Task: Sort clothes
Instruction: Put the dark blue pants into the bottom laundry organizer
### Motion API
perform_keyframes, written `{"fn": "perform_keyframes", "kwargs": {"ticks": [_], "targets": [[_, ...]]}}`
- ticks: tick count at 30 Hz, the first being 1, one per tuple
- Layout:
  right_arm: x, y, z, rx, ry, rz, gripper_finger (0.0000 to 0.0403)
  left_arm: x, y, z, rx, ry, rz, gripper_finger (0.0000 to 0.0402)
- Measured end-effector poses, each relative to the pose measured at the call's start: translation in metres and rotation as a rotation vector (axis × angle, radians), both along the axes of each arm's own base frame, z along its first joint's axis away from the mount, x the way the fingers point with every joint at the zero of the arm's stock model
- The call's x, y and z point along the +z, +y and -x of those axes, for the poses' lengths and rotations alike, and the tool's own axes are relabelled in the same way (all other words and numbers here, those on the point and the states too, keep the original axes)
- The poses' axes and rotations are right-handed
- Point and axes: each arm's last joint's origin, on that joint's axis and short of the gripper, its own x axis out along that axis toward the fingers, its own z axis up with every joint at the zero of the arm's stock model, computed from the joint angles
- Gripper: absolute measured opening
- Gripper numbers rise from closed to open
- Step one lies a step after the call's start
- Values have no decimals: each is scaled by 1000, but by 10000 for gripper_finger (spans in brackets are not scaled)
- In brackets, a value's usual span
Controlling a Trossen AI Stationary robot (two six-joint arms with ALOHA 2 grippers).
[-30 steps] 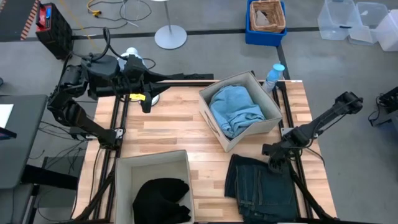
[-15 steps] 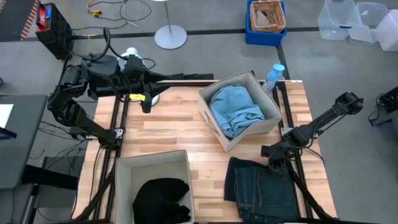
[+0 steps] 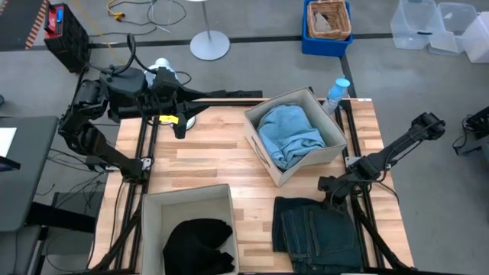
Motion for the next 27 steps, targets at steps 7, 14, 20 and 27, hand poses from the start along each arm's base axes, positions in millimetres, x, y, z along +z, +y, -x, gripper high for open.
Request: {"fn": "perform_keyframes", "kwargs": {"ticks": [7,14,20,27], "targets": [[27,2,-7,-13,-86,46,0,0,0,0,-1,1,-3,157],[59,3,-13,-4,-177,84,1,0,0,0,-1,1,-3,157],[83,4,-14,20,-231,92,1,0,0,0,-4,5,-13,157],[113,4,-16,47,-320,88,1,0,0,0,-4,5,-14,157]]}}
